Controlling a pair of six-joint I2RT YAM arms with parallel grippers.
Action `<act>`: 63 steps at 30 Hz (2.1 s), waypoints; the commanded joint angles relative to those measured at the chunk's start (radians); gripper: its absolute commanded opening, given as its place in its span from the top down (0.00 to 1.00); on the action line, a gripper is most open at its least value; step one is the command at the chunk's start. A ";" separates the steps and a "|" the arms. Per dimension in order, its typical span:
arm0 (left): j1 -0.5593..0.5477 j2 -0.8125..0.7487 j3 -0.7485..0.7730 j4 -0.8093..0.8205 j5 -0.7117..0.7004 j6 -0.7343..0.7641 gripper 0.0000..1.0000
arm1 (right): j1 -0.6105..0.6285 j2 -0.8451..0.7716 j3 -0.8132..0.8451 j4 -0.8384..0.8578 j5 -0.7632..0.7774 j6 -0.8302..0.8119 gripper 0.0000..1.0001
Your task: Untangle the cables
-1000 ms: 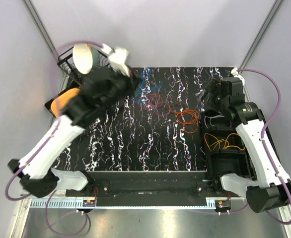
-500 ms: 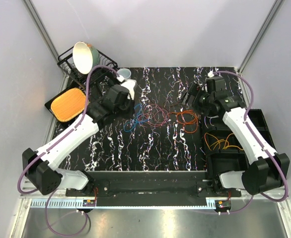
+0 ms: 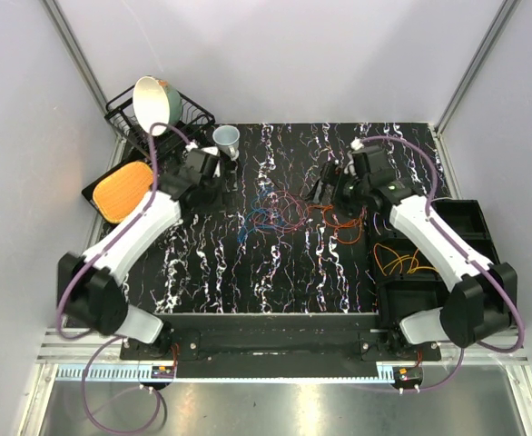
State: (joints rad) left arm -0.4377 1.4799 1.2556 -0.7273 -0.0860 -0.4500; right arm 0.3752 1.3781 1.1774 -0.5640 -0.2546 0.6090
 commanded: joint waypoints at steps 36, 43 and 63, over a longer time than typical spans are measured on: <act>0.034 -0.405 -0.268 -0.038 -0.262 0.089 0.01 | 0.432 0.762 0.505 -0.039 0.250 0.061 0.50; 0.036 -0.402 -0.268 -0.037 -0.265 0.093 0.01 | 0.432 0.762 0.593 -0.056 0.290 0.012 1.00; 0.034 -0.412 -0.269 -0.032 -0.248 0.093 0.01 | 0.395 0.371 1.233 -0.249 0.727 -0.350 1.00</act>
State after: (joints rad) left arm -0.4072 1.0943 0.9806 -0.8066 -0.3233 -0.3664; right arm 0.7845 1.7134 2.4588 -0.7605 0.3313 0.3424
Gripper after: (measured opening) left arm 0.987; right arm 0.012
